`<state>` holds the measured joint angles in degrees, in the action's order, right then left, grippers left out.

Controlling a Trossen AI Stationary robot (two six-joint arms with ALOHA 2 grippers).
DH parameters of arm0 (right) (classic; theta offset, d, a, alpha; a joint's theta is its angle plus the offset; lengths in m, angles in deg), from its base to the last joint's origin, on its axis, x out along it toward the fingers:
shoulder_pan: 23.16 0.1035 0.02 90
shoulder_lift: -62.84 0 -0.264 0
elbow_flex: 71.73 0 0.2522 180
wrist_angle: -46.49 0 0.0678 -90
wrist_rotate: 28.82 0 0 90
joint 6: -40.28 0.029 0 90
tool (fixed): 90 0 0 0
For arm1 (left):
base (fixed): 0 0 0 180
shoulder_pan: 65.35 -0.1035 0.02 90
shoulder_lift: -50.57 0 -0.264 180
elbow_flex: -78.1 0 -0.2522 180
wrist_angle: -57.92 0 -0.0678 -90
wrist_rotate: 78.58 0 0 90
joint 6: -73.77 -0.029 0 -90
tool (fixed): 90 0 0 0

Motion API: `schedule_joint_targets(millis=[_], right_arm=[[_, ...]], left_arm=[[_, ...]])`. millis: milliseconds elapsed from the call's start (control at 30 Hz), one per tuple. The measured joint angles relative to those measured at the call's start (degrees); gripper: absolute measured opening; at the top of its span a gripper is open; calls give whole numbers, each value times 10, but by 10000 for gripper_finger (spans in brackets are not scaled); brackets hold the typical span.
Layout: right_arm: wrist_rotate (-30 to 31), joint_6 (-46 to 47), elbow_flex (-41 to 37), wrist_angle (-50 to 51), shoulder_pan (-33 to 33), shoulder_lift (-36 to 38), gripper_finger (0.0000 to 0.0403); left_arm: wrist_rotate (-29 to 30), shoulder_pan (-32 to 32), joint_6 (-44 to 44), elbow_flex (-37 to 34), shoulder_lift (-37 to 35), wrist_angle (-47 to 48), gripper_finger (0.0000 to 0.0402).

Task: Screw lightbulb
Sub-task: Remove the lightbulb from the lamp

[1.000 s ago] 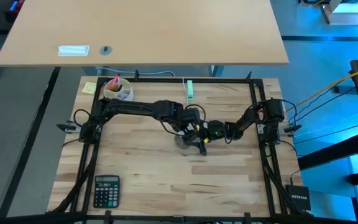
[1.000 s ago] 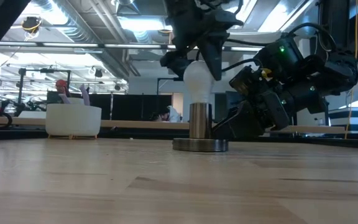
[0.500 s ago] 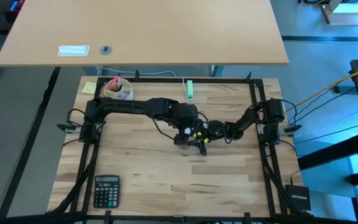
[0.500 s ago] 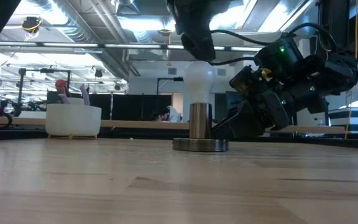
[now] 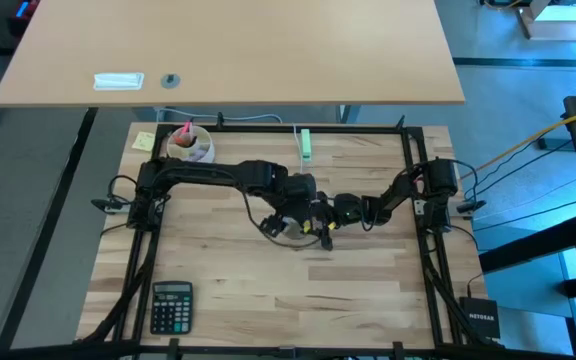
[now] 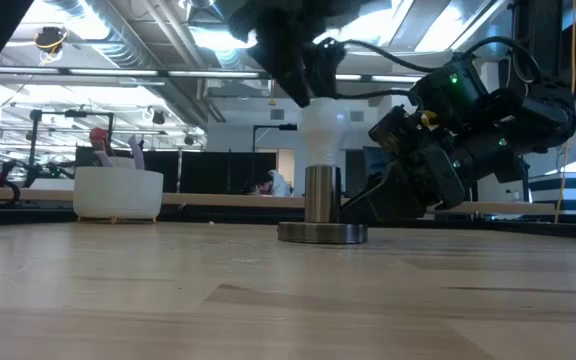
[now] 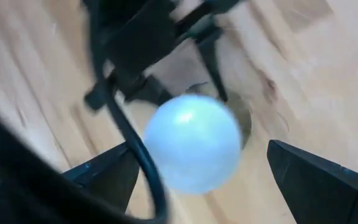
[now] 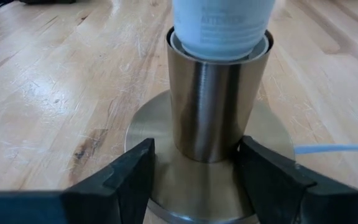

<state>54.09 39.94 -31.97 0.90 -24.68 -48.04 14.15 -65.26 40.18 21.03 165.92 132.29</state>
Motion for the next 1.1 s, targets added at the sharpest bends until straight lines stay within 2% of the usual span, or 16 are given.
schedule_joint_targets(millis=[200,433,567,900,1000,1100], right_arm=[[0,-1,0,0,0,0,227],[0,-2,0,0,0,0,227],[0,-2,0,0,0,0,227],[-1,-5,0,0,0,0,227],[-1,-5,0,-1,0,0,227],[-1,-5,0,-1,0,0,227]], left_arm=[[3,5,-171,0,1,-2,337],[20,0,-221,-1,15,-20,337],[22,6,-222,-1,20,-23,333],[21,3,-230,0,28,-18,284],[22,4,-201,0,28,-19,272],[25,4,-117,0,28,-22,263]])
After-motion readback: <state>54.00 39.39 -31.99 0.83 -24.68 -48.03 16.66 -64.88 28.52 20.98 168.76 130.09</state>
